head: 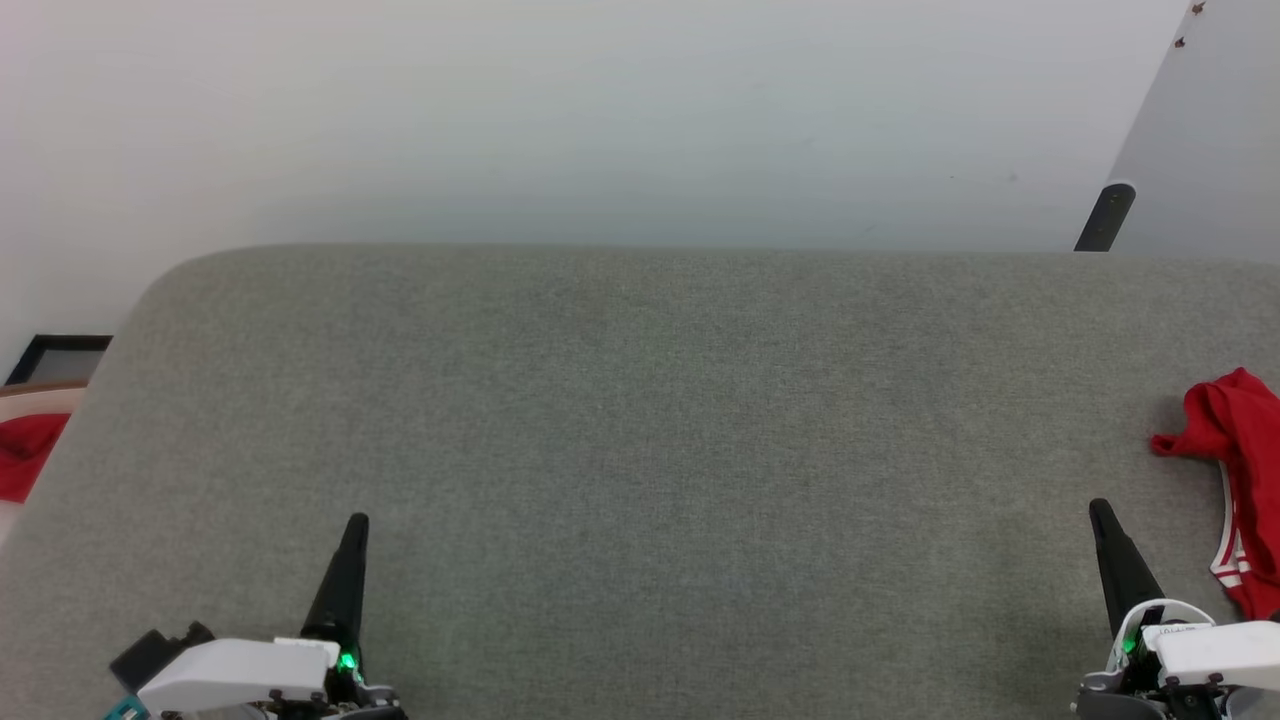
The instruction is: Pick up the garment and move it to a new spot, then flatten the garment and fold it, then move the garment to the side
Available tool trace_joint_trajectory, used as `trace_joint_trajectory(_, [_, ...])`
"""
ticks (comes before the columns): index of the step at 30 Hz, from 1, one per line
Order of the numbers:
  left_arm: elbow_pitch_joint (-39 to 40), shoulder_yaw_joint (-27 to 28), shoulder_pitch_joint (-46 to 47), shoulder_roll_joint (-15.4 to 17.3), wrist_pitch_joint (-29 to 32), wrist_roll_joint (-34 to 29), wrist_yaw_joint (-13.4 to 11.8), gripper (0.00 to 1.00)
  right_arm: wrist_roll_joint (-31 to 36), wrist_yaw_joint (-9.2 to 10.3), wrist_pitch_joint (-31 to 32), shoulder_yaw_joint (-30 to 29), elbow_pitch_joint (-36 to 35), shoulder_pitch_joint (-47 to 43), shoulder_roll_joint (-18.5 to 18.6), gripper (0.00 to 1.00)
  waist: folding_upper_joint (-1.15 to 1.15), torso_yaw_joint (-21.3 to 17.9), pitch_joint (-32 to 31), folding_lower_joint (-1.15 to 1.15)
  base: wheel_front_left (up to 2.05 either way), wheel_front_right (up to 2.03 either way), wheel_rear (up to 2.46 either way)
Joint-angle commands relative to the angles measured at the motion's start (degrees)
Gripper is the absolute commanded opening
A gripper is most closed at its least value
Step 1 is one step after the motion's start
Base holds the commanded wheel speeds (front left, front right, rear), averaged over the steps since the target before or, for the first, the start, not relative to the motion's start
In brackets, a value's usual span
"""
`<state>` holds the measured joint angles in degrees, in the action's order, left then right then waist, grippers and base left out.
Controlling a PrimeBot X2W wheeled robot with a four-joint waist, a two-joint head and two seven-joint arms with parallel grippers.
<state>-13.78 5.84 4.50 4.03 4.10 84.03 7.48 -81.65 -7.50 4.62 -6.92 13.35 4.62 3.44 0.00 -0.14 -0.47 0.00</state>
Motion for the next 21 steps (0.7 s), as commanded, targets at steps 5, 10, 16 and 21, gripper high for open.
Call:
trace_joint_trajectory(5, [0.0, 0.3, 1.1, -0.3, 0.8, 2.5, 0.0, 0.0, -3.0, 0.01, 0.6, 0.2, 0.1, 1.1, -0.2, 0.0, 0.0, 0.0, 0.1, 0.0, 0.0, 0.0, 0.0])
trace_joint_trajectory(10, [-0.1, 0.5, 1.3, -0.6, 1.3, 4.4, 0.0, 0.0, -5.4, 0.01, 1.1, 0.3, 0.3, 1.3, -0.3, 0.0, 0.0, 0.1, 0.3, 0.0, 0.0, 0.0, 0.0])
trace_joint_trajectory(16, [-0.2, 0.7, 1.6, -0.9, 1.9, 6.3, 0.0, 0.0, -8.0, 0.0, 1.6, 0.4, 0.5, 1.7, -0.5, 0.0, 0.0, 0.1, 0.4, 0.0, 0.0, 0.0, 0.0])
trace_joint_trajectory(21, [-0.3, 0.8, 1.9, -1.2, 2.4, 7.9, 0.0, 0.0, -10.0, 0.0, 1.9, 0.4, 0.7, 2.0, -0.6, 0.0, 0.0, 0.1, 0.6, 0.0, 0.0, 0.0, 0.0])
